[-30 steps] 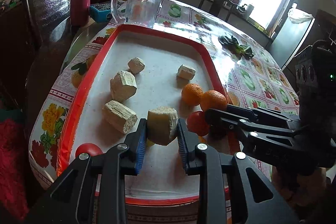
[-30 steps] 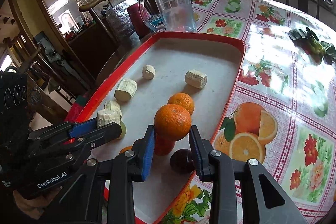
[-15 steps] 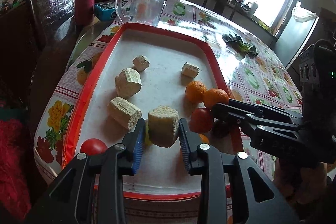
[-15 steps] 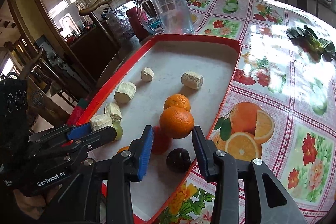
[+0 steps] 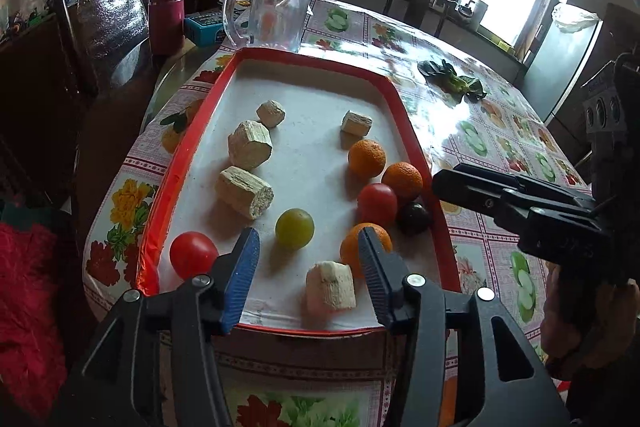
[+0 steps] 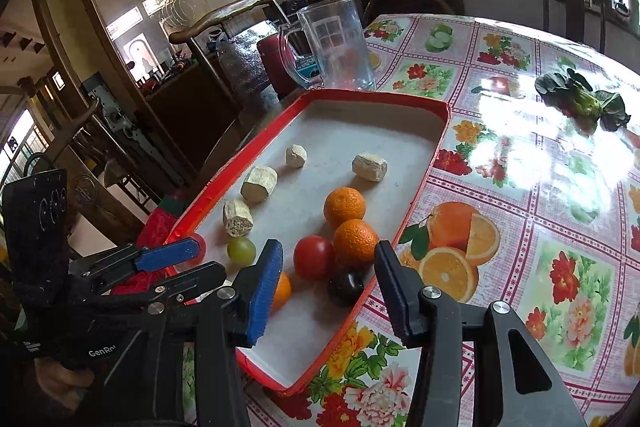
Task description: Organize fruits
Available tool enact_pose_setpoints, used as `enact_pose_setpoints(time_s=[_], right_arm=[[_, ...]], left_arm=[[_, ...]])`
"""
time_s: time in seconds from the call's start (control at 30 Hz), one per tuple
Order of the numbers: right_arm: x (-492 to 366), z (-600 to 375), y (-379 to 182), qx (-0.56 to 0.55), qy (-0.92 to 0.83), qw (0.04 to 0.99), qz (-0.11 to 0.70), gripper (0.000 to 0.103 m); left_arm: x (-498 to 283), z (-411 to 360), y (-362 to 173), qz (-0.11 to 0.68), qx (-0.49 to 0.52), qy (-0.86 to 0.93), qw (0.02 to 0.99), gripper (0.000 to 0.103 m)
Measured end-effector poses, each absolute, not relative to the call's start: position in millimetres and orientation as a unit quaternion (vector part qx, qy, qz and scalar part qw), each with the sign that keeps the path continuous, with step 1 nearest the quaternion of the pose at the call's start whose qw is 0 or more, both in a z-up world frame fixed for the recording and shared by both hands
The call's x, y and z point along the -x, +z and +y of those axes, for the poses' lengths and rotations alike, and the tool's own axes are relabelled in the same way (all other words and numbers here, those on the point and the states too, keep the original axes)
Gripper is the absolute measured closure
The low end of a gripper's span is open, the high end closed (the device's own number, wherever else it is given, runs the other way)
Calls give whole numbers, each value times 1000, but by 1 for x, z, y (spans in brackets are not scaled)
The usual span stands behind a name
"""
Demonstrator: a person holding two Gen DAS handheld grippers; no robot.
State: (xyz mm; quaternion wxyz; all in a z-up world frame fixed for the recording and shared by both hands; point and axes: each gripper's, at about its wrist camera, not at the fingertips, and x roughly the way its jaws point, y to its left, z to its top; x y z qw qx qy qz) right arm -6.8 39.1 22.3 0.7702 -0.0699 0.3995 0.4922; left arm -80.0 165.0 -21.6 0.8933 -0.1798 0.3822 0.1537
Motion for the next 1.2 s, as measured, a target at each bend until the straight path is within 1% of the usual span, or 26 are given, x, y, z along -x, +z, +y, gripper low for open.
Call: enact_pose_setpoints(time_s=[0.1, 0.17, 0.27, 0.3, 0.33, 0.37, 0.43, 0.5, 0.57, 0.7, 0.77, 0.97, 1.2], right_arm=[[11, 30, 29, 71, 498, 772, 390, 48], [13, 25, 32, 75, 501, 772, 384, 42], [17, 18, 37, 86, 509, 770, 375, 36], [18, 16, 37, 90, 512, 769, 372, 34], [19, 14, 39, 95, 514, 769, 368, 31], [20, 12, 40, 99, 518, 768, 364, 28], [24, 8, 42, 109, 525, 765, 357, 25], [28, 5, 45, 116, 535, 761, 348, 22], [33, 3, 47, 124, 549, 755, 337, 17], [47, 0, 51, 157, 573, 744, 307, 12], [53, 0, 51, 176, 582, 736, 296, 10], [58, -3, 51, 202, 601, 719, 286, 5], [58, -7, 49, 224, 608, 708, 279, 5]], left_arm=[[86, 161, -22, 386, 170, 155, 893, 53], [89, 158, -22, 390, 158, 159, 893, 51], [97, 153, -22, 392, 143, 162, 894, 47], [99, 151, -22, 393, 139, 163, 894, 44], [101, 150, -21, 393, 136, 165, 894, 38], [104, 148, -21, 393, 132, 168, 894, 36], [110, 145, -19, 390, 125, 174, 895, 28], [114, 143, -18, 389, 120, 179, 896, 26], [118, 141, -16, 390, 116, 183, 895, 25], [123, 134, -13, 391, 100, 187, 896, 25], [125, 131, -13, 393, 97, 181, 896, 20], [131, 124, -10, 397, 87, 182, 895, 20], [131, 116, -3, 399, 56, 178, 898, 20]])
